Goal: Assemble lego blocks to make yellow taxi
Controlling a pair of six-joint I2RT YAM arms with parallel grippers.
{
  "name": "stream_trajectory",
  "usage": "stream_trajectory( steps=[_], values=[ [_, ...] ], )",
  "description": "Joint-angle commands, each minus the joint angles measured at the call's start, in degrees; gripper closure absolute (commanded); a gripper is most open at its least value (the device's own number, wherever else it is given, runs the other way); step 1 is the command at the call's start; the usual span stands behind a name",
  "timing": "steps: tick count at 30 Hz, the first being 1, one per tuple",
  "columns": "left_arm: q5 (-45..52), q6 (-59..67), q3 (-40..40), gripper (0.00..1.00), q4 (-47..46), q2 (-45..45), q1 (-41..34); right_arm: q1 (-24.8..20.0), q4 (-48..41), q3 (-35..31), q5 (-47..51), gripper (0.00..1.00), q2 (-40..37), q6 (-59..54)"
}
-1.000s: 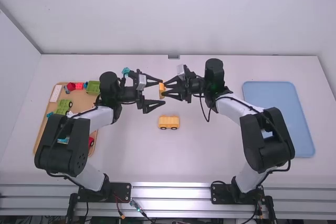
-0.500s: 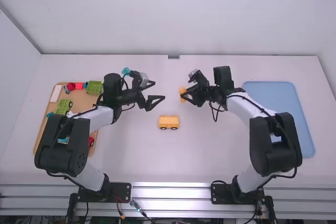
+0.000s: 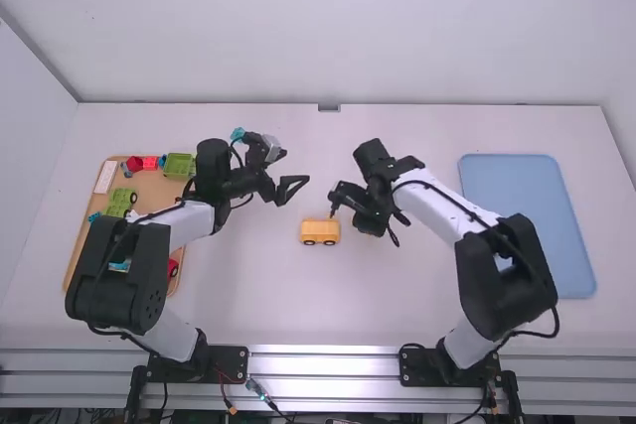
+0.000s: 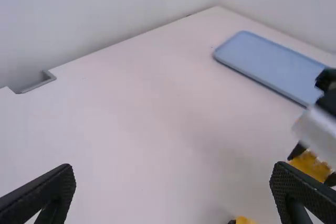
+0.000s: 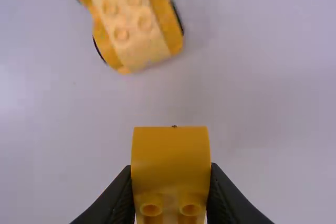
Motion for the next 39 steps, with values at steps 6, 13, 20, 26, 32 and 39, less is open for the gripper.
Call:
stream_trajectory(
  steps=[6, 13, 20, 26, 32, 39],
  values=[
    [0.17, 0.61, -0.24, 0.01, -0.37, -0.66, 0.76, 1.01, 0.07, 0.79, 7.96, 0.99, 7.41, -5.62],
    [0.28, 0.61, -0.24, 0.01, -0.44, -0.66, 0.68, 0.98, 2.62, 0.81, 7.8, 0.68, 9.84, -5.77],
    [0.11, 3.39, -0.24, 0.01, -2.25, -0.66, 0.94, 1.01, 4.46, 0.81, 7.8, 0.16, 10.56, -6.64],
    [0.11, 4.9, -0.24, 0.01, -3.82, -0.66, 0.68, 0.98, 3.56, 1.86, 8.22, 0.01, 10.14, -5.88],
    [5.77, 14.08, -0.24, 0.01, -9.01, -0.66, 0.42, -0.92, -0.09, 4.35, -1.77, 0.01, 3.48, -3.56],
    [14.16, 41.05, -0.24, 0.01, -22.75, -0.57, 0.48, -9.01, 8.68, -6.16, -22.34, 0.01, -5.33, -10.97]
  ],
)
